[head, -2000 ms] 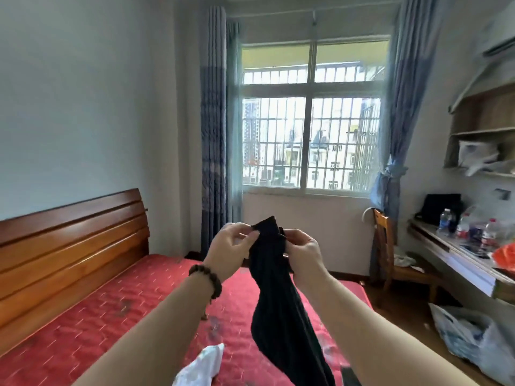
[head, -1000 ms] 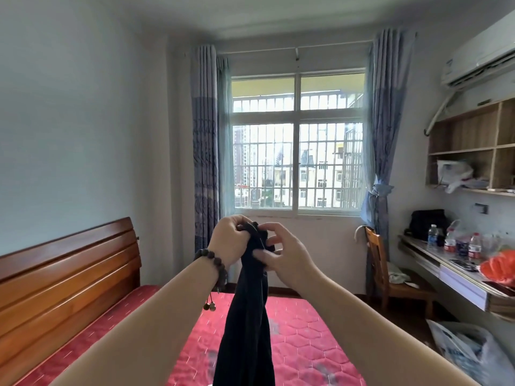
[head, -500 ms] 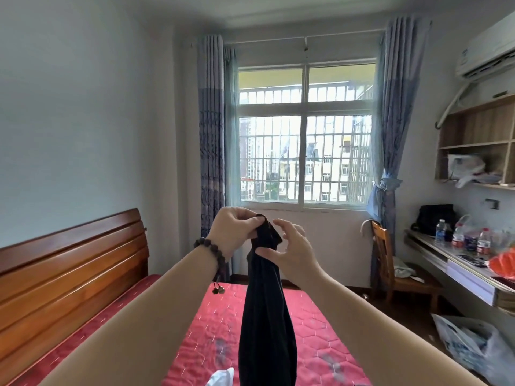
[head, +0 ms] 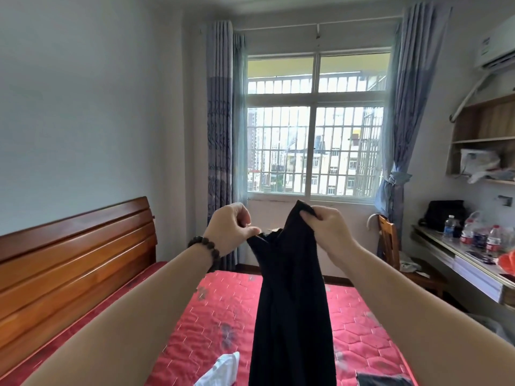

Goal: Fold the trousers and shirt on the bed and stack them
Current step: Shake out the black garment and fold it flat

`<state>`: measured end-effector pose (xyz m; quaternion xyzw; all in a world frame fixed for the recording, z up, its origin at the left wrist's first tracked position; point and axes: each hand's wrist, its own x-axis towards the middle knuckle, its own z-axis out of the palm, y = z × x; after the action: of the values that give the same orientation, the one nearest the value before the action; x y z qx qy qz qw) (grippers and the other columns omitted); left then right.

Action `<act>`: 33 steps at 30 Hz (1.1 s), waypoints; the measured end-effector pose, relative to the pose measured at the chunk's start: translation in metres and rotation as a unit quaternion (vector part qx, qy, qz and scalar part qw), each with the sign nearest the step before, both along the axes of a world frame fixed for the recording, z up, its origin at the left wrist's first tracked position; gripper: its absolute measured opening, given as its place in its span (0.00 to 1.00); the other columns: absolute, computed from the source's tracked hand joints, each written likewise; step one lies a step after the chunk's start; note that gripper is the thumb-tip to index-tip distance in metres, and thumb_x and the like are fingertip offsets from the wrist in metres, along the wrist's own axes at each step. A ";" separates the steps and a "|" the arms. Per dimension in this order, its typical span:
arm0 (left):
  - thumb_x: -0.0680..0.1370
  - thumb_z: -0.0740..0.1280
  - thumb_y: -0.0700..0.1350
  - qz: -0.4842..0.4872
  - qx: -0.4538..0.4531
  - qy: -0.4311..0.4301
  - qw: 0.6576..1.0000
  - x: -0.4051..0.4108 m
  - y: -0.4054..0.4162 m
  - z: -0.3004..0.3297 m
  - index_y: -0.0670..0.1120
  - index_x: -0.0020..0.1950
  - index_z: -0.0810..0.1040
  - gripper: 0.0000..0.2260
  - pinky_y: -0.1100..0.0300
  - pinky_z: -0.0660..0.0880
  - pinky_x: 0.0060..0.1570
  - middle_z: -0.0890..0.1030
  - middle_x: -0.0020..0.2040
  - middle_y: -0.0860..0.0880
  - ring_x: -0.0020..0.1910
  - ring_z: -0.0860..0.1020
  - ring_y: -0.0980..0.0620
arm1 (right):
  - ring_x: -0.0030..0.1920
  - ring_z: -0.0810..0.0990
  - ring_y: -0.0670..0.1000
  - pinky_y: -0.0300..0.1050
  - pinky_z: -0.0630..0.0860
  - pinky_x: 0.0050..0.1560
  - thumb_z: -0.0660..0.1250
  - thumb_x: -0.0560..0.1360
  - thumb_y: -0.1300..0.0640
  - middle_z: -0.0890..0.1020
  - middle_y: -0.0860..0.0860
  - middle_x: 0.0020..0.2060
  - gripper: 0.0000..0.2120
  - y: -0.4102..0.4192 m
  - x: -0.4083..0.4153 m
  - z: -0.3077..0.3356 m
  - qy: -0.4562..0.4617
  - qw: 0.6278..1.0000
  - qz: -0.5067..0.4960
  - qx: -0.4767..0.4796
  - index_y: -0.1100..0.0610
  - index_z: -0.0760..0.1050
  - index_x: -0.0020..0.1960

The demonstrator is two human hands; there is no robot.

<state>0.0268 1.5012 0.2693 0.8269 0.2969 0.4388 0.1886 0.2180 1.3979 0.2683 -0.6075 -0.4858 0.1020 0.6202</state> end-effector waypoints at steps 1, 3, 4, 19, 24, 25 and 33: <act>0.68 0.74 0.37 0.009 0.022 0.025 0.999 -0.006 0.004 -0.004 0.50 0.34 0.71 0.14 0.65 0.68 0.31 0.73 0.30 0.53 0.28 0.69 0.57 | 0.39 0.77 0.52 0.48 0.73 0.42 0.66 0.77 0.59 0.82 0.57 0.37 0.09 -0.002 0.004 0.004 0.004 1.000 0.002 0.000 0.62 0.80 0.41; 0.68 0.66 0.30 0.019 0.049 0.062 0.997 -0.018 0.012 -0.011 0.52 0.34 0.70 0.16 0.66 0.66 0.32 0.72 0.31 0.54 0.29 0.69 0.56 | 0.41 0.80 0.53 0.51 0.77 0.46 0.64 0.78 0.59 0.83 0.56 0.41 0.09 -0.006 0.014 0.012 0.002 1.000 -0.002 0.000 0.58 0.80 0.42; 0.67 0.63 0.29 0.020 0.055 0.076 0.995 -0.024 0.015 -0.013 0.52 0.36 0.71 0.17 0.67 0.66 0.33 0.73 0.34 0.53 0.31 0.70 0.54 | 0.42 0.81 0.53 0.52 0.78 0.49 0.64 0.79 0.58 0.84 0.54 0.41 0.09 -0.008 0.019 0.014 -0.001 1.000 -0.008 -0.002 0.55 0.80 0.42; 0.80 0.63 0.40 -0.050 -0.243 -0.116 0.962 -0.069 0.032 -0.019 0.36 0.49 0.76 0.07 0.59 0.77 0.46 0.79 0.41 0.45 0.41 0.77 0.51 | 0.49 0.81 0.60 0.61 0.78 0.55 0.66 0.77 0.60 0.84 0.55 0.43 0.07 -0.022 0.092 0.005 -0.081 0.993 -0.075 -0.044 0.52 0.80 0.42; 0.82 0.61 0.42 -0.104 -0.326 -0.183 0.922 -0.057 0.028 -0.023 0.42 0.50 0.75 0.05 0.58 0.76 0.34 0.78 0.41 0.45 0.37 0.76 0.50 | 0.45 0.80 0.56 0.51 0.78 0.47 0.67 0.77 0.57 0.83 0.55 0.45 0.05 -0.020 0.106 0.000 0.008 0.998 -0.051 -0.048 0.56 0.81 0.49; 0.81 0.61 0.42 -0.097 -0.315 -0.176 0.928 -0.056 0.029 -0.023 0.42 0.50 0.76 0.06 0.58 0.77 0.34 0.79 0.42 0.44 0.37 0.76 0.49 | 0.47 0.79 0.56 0.51 0.78 0.48 0.66 0.78 0.57 0.83 0.56 0.46 0.06 -0.021 0.109 0.000 0.008 0.998 -0.055 -0.043 0.57 0.81 0.51; 0.76 0.69 0.46 -0.036 -0.152 -0.032 0.987 -0.065 0.042 -0.015 0.44 0.36 0.75 0.11 0.68 0.70 0.26 0.78 0.29 0.52 0.25 0.74 0.60 | 0.37 0.81 0.53 0.46 0.77 0.41 0.71 0.74 0.54 0.84 0.52 0.35 0.07 -0.033 0.115 0.006 -0.041 0.995 -0.084 -0.030 0.54 0.81 0.39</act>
<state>-0.0379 1.5429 0.2547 0.7846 0.3236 0.4075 0.3371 0.3328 1.3646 0.2738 -0.6679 -0.4552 0.0392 0.5875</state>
